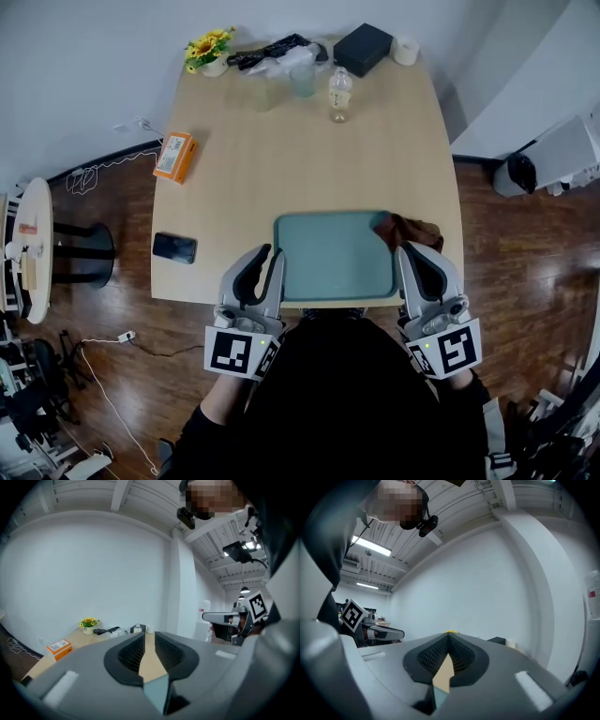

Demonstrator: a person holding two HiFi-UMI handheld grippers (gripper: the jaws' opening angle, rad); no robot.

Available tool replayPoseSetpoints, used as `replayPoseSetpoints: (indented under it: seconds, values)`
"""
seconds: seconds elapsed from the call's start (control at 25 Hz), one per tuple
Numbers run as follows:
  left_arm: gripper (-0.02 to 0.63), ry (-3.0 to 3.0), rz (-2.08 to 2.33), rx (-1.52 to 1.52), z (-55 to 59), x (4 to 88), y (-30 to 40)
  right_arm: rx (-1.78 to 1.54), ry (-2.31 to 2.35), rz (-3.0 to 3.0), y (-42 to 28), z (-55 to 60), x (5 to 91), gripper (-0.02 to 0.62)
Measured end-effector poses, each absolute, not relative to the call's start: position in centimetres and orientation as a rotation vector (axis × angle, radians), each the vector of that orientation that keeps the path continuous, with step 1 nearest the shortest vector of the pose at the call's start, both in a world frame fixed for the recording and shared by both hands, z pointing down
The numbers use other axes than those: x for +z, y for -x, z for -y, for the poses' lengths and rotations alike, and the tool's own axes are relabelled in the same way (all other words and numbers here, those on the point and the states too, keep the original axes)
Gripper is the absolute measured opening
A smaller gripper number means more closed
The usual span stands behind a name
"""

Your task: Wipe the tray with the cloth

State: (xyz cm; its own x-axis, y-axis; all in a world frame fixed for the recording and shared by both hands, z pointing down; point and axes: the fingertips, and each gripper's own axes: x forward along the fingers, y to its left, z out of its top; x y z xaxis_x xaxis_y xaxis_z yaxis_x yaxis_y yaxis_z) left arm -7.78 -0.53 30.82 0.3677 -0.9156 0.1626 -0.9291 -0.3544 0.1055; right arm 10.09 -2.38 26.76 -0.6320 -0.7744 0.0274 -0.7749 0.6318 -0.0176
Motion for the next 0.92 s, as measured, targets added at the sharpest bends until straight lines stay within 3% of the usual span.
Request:
replayPoseSetpoints:
  seconds: [0.92]
  values:
    - [0.048, -2.434, 1.661, 0.136, 0.14, 31.24, 7.57, 0.025, -1.356, 2.813, -10.41, 1.99, 26.64, 0.000]
